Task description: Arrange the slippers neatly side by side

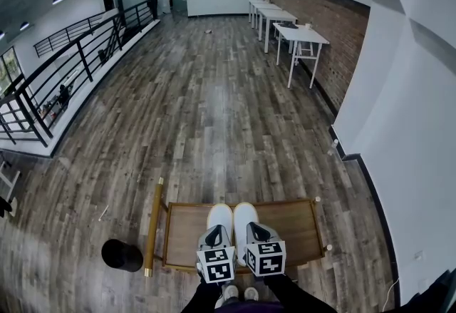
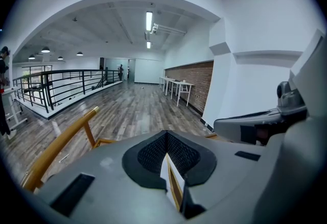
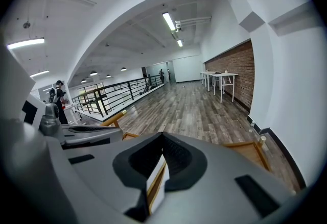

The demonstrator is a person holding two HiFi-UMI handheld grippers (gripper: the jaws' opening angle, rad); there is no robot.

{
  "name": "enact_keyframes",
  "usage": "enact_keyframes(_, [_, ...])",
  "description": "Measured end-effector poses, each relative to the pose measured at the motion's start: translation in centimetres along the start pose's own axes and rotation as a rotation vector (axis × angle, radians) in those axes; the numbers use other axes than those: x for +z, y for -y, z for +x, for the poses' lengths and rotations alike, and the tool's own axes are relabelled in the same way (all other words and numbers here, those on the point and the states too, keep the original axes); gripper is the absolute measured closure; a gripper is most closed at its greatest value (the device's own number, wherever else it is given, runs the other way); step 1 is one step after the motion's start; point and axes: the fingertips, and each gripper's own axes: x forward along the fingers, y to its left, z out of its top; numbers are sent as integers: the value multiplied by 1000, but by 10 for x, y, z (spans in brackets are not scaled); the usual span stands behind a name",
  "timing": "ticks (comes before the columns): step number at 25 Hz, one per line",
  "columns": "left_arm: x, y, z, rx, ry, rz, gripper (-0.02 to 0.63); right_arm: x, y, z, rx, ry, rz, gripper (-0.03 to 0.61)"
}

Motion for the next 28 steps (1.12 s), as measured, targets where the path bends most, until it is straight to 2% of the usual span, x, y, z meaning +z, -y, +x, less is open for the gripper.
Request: enact_keyframes(28, [-6, 1, 2, 8, -17, 3, 612, -4, 1, 3, 9, -17, -3, 580])
